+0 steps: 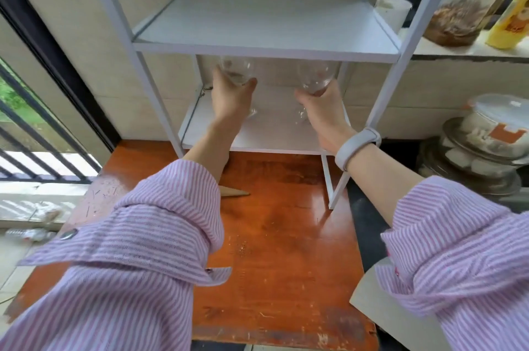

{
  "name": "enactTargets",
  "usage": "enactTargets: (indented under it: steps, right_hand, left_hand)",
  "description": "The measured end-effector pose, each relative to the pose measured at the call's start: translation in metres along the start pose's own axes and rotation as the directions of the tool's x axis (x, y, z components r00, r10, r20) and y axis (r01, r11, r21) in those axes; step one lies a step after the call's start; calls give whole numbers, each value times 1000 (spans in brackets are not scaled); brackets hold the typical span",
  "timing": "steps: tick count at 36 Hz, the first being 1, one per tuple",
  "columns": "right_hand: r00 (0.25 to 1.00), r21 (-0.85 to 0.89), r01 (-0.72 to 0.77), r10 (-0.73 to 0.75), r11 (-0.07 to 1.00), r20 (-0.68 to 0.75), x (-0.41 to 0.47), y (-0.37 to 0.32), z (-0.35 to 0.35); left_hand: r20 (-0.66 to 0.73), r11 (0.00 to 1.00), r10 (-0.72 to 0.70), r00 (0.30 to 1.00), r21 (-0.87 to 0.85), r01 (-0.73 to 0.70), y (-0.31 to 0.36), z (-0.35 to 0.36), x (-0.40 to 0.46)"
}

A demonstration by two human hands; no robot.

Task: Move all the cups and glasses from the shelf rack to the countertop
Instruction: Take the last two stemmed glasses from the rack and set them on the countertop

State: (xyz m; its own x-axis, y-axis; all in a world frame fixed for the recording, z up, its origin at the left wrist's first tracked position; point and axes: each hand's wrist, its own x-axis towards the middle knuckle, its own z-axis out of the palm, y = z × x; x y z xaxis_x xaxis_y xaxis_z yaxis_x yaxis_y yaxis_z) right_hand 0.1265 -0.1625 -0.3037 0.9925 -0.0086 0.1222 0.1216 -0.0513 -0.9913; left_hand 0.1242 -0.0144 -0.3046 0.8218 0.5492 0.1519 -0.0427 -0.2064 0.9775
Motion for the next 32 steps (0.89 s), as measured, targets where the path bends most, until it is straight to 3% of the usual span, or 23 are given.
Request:
enactTargets:
  steps: [10, 14, 19, 27, 32]
  right_hand:
    - [992, 102, -125, 124, 987, 11, -73, -6, -19]
    - [995, 4, -93, 93, 996, 38, -112, -4, -32]
    - [997, 55, -71, 70, 996, 34, -147, -14, -61]
    - [980, -36, -10, 3, 999, -198, -192, -39, -166]
    - [920, -115, 6, -51, 993, -388, -229, -60, -267]
  left_hand:
    - [109, 1000, -17, 994, 18, 16, 11, -24, -81]
    - [174, 1000, -3, 985, 7, 2, 22, -44, -118]
    - [263, 997, 50, 964, 50, -66, 48, -47, -154]
    - [460, 985, 136, 878, 31, -169, 89, 20, -225]
    - [615, 976, 204, 762, -64, -209, 131, 92, -287]
